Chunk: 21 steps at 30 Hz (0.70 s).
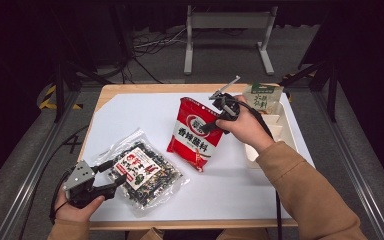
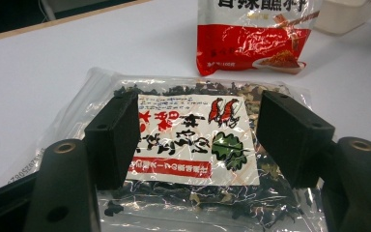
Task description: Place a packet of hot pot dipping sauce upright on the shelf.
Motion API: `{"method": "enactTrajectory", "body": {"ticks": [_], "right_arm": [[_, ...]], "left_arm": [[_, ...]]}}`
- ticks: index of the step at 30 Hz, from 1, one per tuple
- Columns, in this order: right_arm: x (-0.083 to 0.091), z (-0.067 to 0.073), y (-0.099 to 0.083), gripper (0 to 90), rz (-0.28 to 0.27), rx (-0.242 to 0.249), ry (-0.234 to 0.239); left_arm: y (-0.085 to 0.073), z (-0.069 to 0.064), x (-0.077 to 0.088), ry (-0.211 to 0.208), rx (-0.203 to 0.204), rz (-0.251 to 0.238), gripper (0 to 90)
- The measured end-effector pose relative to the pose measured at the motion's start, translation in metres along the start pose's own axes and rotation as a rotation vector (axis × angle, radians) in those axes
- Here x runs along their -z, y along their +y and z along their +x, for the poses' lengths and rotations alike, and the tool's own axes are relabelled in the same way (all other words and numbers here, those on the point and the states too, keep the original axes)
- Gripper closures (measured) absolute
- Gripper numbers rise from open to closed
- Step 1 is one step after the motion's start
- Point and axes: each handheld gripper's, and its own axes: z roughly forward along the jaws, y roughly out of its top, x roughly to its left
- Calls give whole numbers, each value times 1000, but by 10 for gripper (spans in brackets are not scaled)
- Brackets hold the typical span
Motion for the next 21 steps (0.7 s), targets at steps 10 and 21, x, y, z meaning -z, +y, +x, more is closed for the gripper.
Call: {"method": "enactTrajectory", "body": {"ticks": [10, 21], "right_arm": [[17, 18, 9, 887, 29, 113, -83], [46, 17, 7, 887, 35, 164, -149]], "left_arm": [[0, 0, -1, -4, -1, -2, 329], [1, 1, -2, -5, -2, 1, 329]]}}
